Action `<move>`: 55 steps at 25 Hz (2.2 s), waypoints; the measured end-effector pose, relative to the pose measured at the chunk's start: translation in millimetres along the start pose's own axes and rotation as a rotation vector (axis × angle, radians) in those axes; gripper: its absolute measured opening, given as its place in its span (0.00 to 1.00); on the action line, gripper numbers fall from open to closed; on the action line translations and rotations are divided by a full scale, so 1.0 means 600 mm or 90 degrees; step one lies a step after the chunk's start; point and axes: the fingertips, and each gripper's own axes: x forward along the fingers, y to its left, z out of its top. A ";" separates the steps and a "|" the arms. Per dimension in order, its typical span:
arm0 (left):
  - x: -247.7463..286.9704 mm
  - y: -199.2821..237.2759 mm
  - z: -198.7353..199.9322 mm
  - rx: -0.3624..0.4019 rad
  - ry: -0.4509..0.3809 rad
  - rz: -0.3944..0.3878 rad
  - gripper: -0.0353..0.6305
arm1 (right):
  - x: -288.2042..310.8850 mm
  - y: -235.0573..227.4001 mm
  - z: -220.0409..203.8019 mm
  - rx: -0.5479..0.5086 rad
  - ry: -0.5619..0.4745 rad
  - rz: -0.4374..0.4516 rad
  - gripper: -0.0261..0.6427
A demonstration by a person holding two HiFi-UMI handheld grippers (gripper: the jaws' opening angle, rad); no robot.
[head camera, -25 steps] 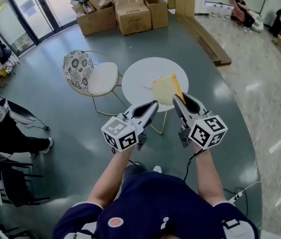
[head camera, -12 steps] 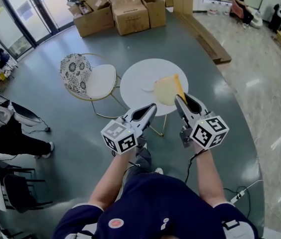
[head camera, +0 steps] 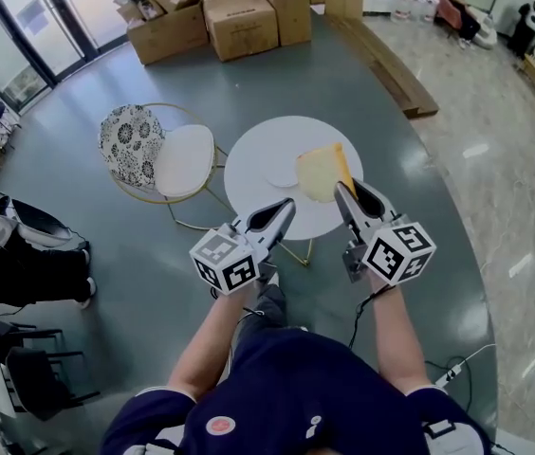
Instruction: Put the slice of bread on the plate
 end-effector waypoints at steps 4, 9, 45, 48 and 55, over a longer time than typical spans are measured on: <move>0.017 0.055 0.010 -0.012 0.007 -0.009 0.06 | 0.052 -0.018 -0.001 0.003 0.011 -0.013 0.17; 0.039 0.119 0.022 -0.031 0.021 -0.025 0.06 | 0.116 -0.041 0.000 0.011 0.028 -0.034 0.17; 0.144 0.317 0.034 -0.068 0.074 -0.002 0.06 | 0.322 -0.163 -0.027 0.055 0.115 -0.034 0.17; 0.143 0.325 0.032 -0.065 0.073 0.024 0.06 | 0.336 -0.163 -0.044 0.064 0.134 -0.008 0.17; 0.141 0.340 0.017 -0.071 0.074 0.082 0.06 | 0.349 -0.177 -0.074 0.075 0.171 0.031 0.17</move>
